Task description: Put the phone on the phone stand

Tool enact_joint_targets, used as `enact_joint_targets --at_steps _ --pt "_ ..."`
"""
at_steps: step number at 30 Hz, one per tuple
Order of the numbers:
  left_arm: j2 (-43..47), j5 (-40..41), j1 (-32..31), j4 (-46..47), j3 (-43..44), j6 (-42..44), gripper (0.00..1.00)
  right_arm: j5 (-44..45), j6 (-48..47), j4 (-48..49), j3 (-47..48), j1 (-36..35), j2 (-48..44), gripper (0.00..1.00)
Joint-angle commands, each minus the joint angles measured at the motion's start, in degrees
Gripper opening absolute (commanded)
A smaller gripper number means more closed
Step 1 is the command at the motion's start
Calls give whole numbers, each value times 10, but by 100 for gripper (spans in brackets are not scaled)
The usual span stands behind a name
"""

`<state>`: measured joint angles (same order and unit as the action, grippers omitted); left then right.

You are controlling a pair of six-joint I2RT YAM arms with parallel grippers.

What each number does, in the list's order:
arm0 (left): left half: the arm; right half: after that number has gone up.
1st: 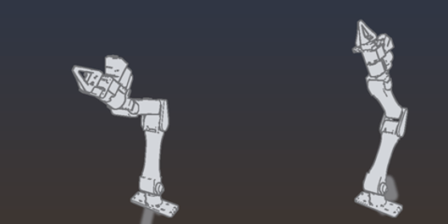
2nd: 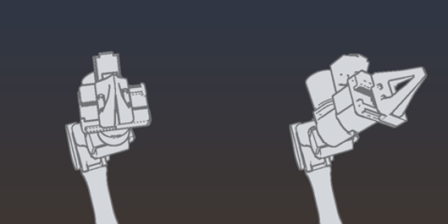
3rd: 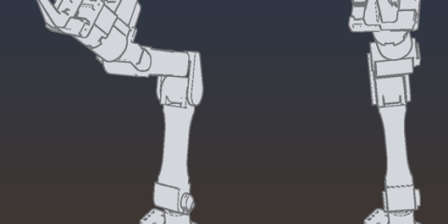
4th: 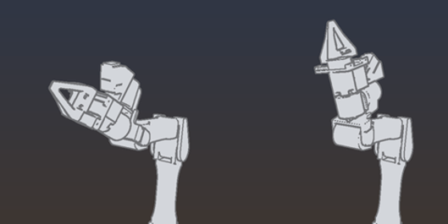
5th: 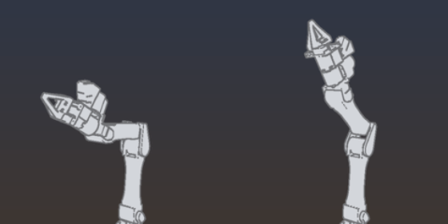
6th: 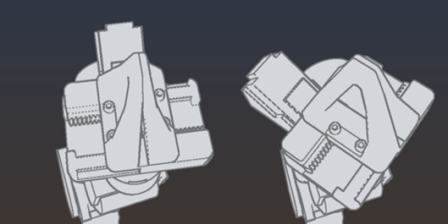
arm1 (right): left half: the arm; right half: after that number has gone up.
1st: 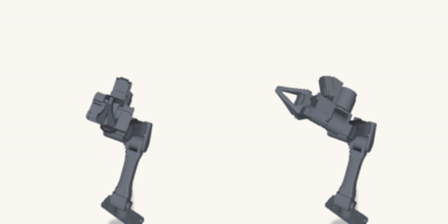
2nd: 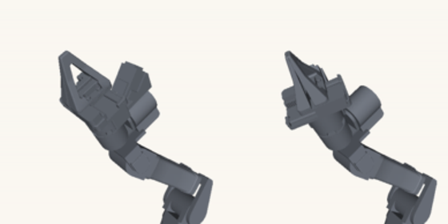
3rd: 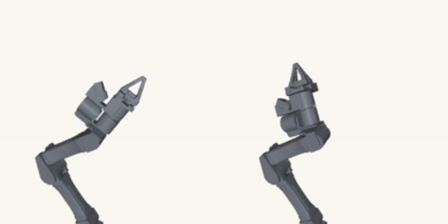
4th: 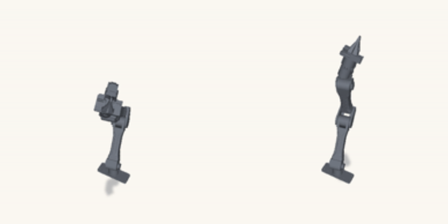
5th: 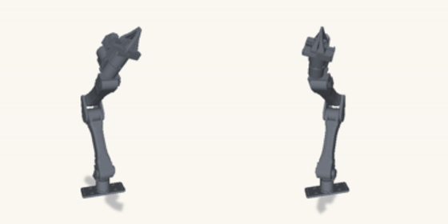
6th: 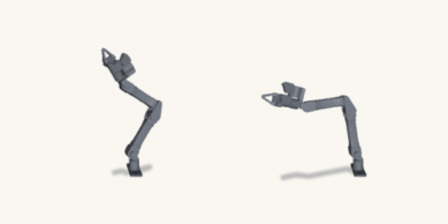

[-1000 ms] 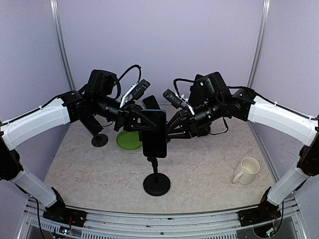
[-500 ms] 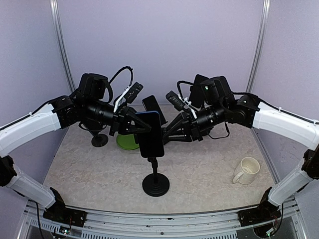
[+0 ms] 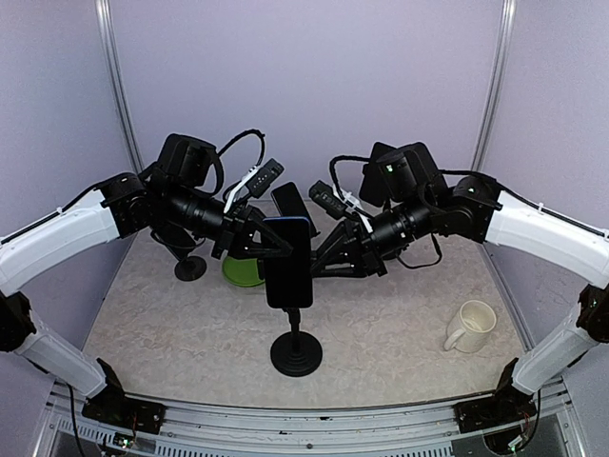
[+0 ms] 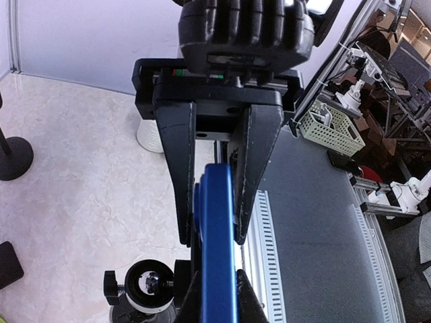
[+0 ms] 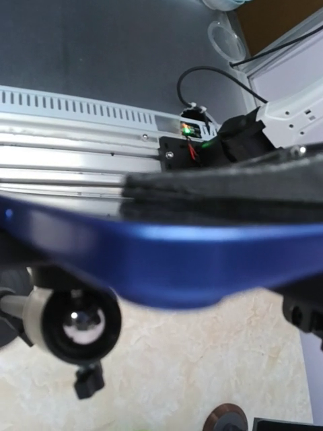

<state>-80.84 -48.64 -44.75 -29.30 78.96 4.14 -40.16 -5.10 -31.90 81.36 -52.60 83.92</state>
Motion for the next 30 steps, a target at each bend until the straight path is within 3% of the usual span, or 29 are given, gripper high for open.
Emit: enact_joint_targets --at_steps 1,4,14,21,30 --pt "-20 85 19 -40 14 -2 0 -83 -23 -33 26 -29 -8 5" --pt "-20 89 19 -40 14 2 0 -89 -18 -27 28 -30 -9 14" --pt "-12 60 1 -8 8 -2 0 -39 5 8 -5 -23 -24 58" --pt "-6 78 -3 7 16 -2 0 -14 17 16 -2 6 -26 67" --pt "-14 88 33 -36 100 27 0 31 29 31 -25 71 -65 78"
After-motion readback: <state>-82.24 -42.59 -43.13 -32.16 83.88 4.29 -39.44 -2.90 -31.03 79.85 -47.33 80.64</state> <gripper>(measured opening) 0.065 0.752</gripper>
